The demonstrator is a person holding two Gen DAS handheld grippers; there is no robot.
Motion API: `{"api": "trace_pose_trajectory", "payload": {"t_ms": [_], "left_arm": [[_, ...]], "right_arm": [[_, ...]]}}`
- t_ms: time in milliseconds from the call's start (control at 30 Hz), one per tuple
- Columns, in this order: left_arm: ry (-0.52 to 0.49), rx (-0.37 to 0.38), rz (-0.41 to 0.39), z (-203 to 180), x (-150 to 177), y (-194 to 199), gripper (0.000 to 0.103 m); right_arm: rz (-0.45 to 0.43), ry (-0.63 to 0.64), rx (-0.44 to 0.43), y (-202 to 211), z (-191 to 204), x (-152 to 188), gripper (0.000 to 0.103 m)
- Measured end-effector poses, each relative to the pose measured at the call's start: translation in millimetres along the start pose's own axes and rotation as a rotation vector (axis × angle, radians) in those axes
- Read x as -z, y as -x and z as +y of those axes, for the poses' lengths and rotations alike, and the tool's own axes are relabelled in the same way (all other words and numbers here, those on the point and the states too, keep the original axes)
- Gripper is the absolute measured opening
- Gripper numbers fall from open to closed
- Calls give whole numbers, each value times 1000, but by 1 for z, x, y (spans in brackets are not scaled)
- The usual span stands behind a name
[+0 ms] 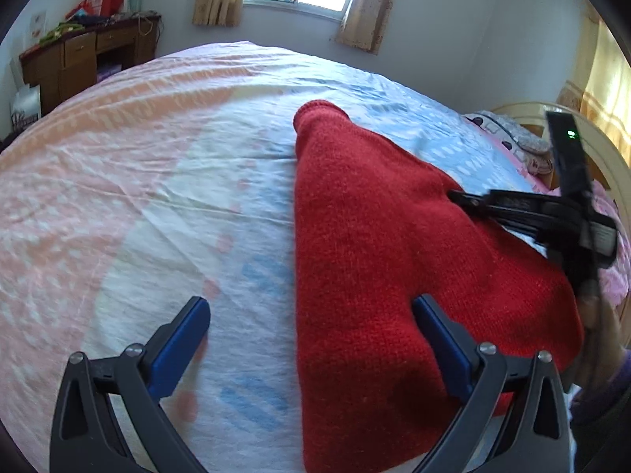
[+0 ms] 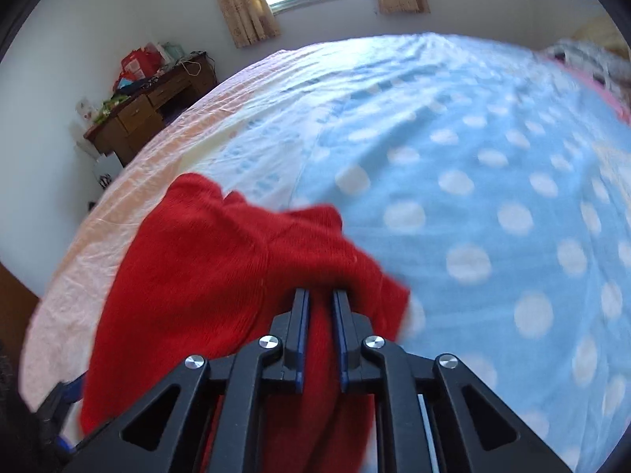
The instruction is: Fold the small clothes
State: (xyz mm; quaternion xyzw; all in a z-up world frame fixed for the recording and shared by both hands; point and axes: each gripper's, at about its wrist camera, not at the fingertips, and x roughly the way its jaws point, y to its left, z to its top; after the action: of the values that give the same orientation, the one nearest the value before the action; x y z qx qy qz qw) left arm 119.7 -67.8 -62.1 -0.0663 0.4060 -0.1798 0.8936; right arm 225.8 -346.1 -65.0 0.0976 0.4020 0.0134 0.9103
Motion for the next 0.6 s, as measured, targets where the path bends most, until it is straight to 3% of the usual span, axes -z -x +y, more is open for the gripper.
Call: {"api": "trace_pose_trajectory", "payload": {"t_ms": [133,267,367,500,600], "left_arm": [[-40,-42,-21,-9,2,2,103],[-8,-11,-7,-1,2,0,103],[-1,-4,-5,1,2,0,103],[-16,-22,-12,-2,2,2,103],[-7,-11,-3,0,2,1,103]], "right_arm": [[-18,83,60,-3,9,-3,9],[-69,67,59,26,3,-6,9],[-163,42,-27,84,10,13,11],[-125,92,-186,116,35,53,11],[-66,96,-159,107,38,88,11]]}}
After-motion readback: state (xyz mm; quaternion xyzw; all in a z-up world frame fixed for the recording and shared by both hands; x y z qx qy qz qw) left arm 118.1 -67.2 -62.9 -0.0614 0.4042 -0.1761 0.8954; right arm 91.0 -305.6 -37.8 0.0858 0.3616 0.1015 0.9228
